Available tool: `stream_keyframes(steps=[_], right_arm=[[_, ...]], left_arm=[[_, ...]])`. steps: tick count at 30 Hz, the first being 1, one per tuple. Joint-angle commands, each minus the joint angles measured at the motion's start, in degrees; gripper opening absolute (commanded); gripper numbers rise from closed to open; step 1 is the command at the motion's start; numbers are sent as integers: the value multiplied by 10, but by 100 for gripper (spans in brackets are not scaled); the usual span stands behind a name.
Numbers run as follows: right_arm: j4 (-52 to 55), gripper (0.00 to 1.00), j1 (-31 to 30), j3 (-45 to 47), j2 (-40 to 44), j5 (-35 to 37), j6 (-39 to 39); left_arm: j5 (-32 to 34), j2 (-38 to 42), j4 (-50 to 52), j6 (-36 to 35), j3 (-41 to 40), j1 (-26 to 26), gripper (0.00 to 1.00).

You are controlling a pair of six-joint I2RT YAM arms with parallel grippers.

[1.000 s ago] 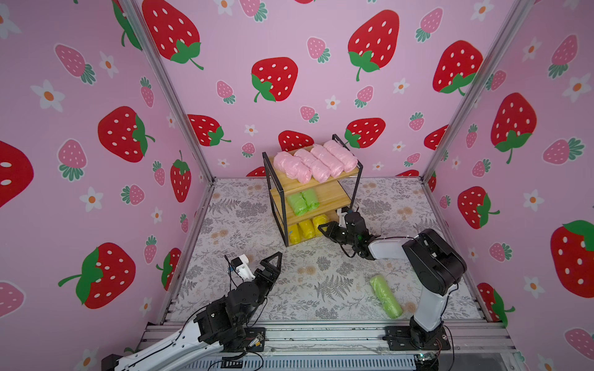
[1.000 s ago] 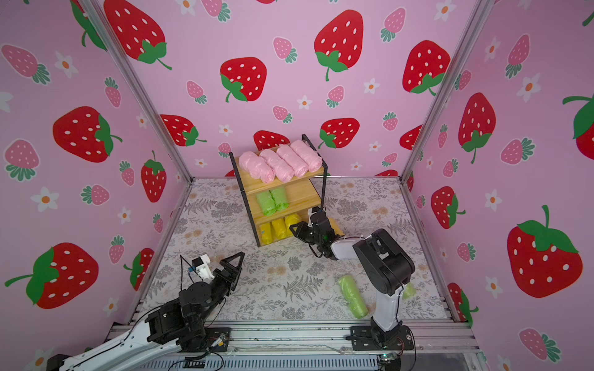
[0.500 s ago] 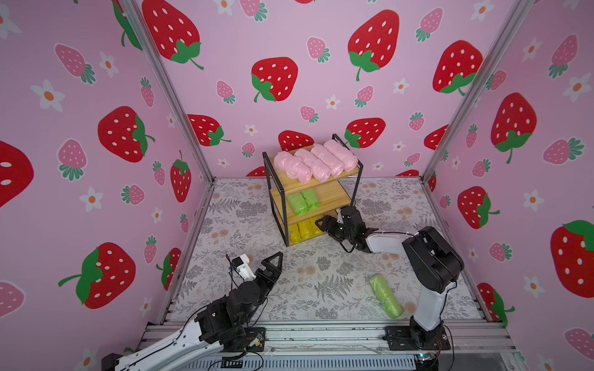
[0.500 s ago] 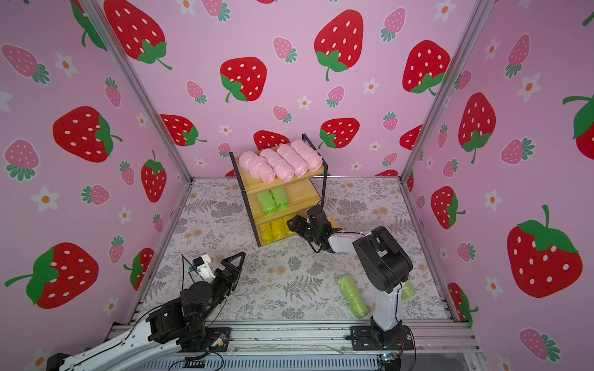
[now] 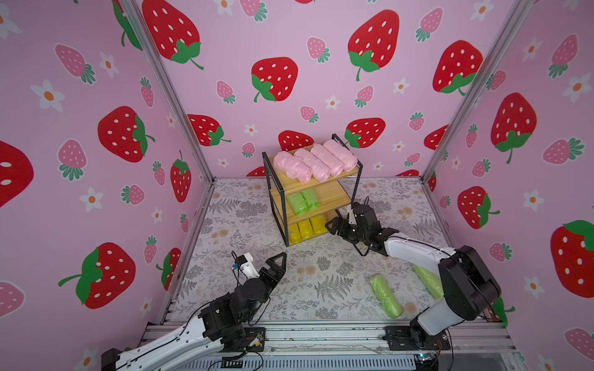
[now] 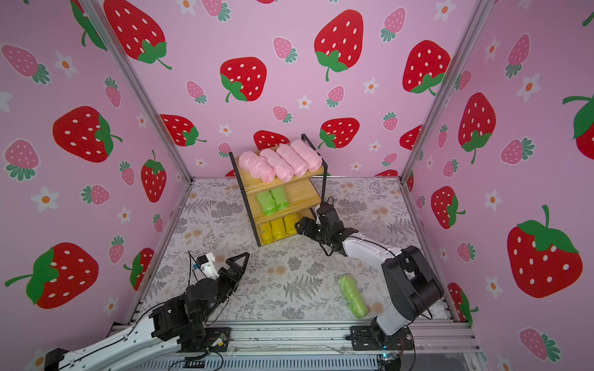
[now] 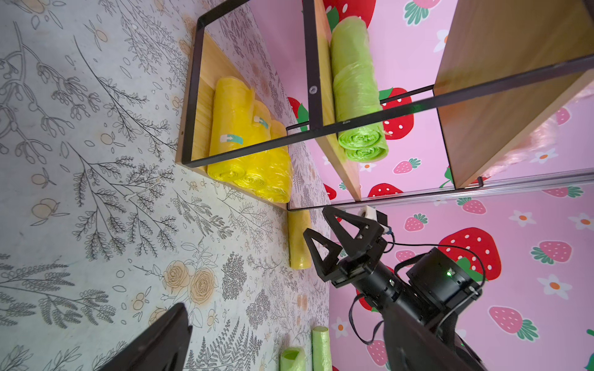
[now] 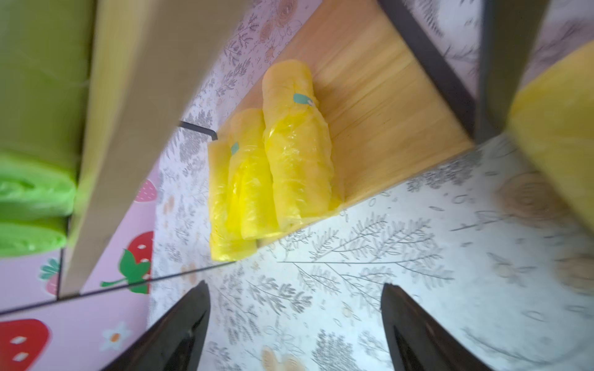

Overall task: Sort the rolls of trash bags by color and place them on the shelf
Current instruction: Place the roll of trash bags on the shelf, then pick up the roll of trash bags from the center of the board.

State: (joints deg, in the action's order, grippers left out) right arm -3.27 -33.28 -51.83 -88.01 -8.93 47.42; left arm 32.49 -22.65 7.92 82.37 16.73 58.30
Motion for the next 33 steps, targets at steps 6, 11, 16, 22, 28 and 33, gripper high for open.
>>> stream_keyframes(steps=[6,11,16,22,28,33], right_arm=[[200,99,76,31,89,46,-173],[257,99,152,19,68,12,-200],[263,100,203,-1,19,-30,-206],[239,95,211,-20,-30,-73,-224],[237,95,211,-39,-68,-62,-228],[234,95,211,-55,-100,-41,-225]], left_arm=[[-23,-48,-21,-4,29,1,99],[-39,-103,-37,-11,54,1,100],[-53,-146,-47,-19,74,1,100],[-58,-175,-63,-19,85,1,100],[-54,-182,-55,-19,92,0,100],[-51,-167,-48,-17,85,-2,100]])
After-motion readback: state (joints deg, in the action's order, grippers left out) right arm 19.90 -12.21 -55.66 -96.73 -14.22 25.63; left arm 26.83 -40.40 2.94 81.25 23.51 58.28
